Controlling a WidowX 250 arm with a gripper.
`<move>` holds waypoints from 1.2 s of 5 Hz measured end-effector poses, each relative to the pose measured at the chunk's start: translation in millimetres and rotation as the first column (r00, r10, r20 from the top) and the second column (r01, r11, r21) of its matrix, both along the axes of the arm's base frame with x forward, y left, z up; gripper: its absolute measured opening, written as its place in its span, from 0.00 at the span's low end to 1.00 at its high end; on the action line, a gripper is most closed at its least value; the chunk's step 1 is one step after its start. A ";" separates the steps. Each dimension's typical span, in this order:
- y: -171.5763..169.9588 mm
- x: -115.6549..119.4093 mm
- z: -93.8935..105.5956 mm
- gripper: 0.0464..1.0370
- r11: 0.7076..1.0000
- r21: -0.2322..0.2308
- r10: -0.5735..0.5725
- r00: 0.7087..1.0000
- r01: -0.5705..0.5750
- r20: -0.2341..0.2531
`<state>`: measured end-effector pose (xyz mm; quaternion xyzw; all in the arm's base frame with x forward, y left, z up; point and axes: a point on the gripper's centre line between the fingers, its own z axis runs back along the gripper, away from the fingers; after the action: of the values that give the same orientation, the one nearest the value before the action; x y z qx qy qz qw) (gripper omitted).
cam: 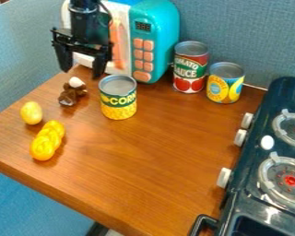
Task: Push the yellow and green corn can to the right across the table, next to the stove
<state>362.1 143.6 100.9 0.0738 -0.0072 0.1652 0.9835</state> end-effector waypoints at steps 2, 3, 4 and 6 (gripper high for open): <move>24.2 1.0 -6.5 0.97 0.998 0.035 0.057 0.993 -0.054 -0.099; 35.3 9.7 -9.6 0.97 0.998 0.040 0.053 0.994 -0.049 -0.101; 40.3 19.5 -15.2 0.97 0.998 0.053 0.042 0.993 -0.036 -0.113; 10.5 33.0 -22.2 0.97 0.998 0.041 -0.044 0.993 0.049 -0.106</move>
<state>395.1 154.1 78.7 0.1034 0.0391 0.1380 0.9843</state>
